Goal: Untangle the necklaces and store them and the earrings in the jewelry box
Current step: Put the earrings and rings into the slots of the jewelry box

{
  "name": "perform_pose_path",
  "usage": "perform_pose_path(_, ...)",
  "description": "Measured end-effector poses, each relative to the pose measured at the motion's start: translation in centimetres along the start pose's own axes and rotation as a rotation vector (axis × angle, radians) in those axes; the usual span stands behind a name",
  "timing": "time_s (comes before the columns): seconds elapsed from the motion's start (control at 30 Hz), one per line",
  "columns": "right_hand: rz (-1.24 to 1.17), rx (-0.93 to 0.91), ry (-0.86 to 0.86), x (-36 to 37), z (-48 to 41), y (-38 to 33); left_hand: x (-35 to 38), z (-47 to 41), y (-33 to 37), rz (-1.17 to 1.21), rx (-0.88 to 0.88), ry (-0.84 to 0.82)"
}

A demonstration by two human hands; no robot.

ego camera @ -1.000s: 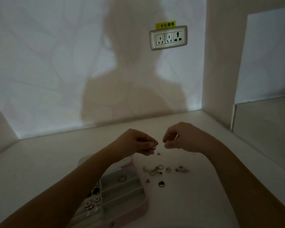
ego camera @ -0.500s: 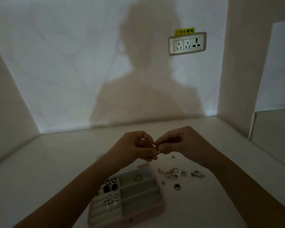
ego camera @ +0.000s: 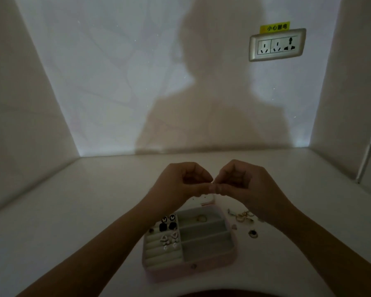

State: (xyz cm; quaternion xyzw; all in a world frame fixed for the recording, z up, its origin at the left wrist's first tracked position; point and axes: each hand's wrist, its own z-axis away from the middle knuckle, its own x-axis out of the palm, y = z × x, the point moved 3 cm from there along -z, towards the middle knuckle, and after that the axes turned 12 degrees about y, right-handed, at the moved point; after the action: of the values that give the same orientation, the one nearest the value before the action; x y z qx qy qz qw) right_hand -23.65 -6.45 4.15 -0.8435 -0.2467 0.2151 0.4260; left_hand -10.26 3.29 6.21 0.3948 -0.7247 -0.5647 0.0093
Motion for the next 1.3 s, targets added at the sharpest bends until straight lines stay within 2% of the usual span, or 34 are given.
perform_pose_path(0.2,-0.147,0.053,-0.069,1.5,0.7,0.1,-1.6,1.2,0.6,-0.251,0.211,0.049)
perform_pose_path(0.33,-0.254,0.165,-0.247,2.4,1.4,0.0,-3.6,2.4,0.4,-0.449,0.392,0.171)
perform_pose_path(0.43,-0.278,0.196,-0.408,3.3,2.0,-0.2,-4.7,3.7,0.0,-0.517,0.434,0.206)
perform_pose_path(0.53,-0.227,0.181,-0.456,3.7,2.1,-0.2,-5.8,4.8,-0.7,-0.442,0.303,0.232)
perform_pose_path(0.6,-0.099,0.127,-0.369,3.4,1.7,0.2,-6.7,5.5,-1.6,-0.336,0.121,0.248)
perform_pose_path(0.7,0.302,-0.084,-0.214,2.5,1.3,1.1,-7.6,6.7,-3.2,-0.255,-0.073,0.195)
perform_pose_path(0.77,0.564,-0.203,-0.213,2.4,1.3,2.0,-7.8,7.5,-4.0,-0.26,-0.142,0.149)
perform_pose_path(0.83,0.675,-0.259,-0.25,2.6,1.3,2.8,-7.8,8.1,-4.6,-0.285,-0.196,0.111)
perform_pose_path(1.3,0.707,-0.301,-0.294,2.7,1.2,3.6,-6.6,8.3,-5.2,-0.559,-0.071,0.032)
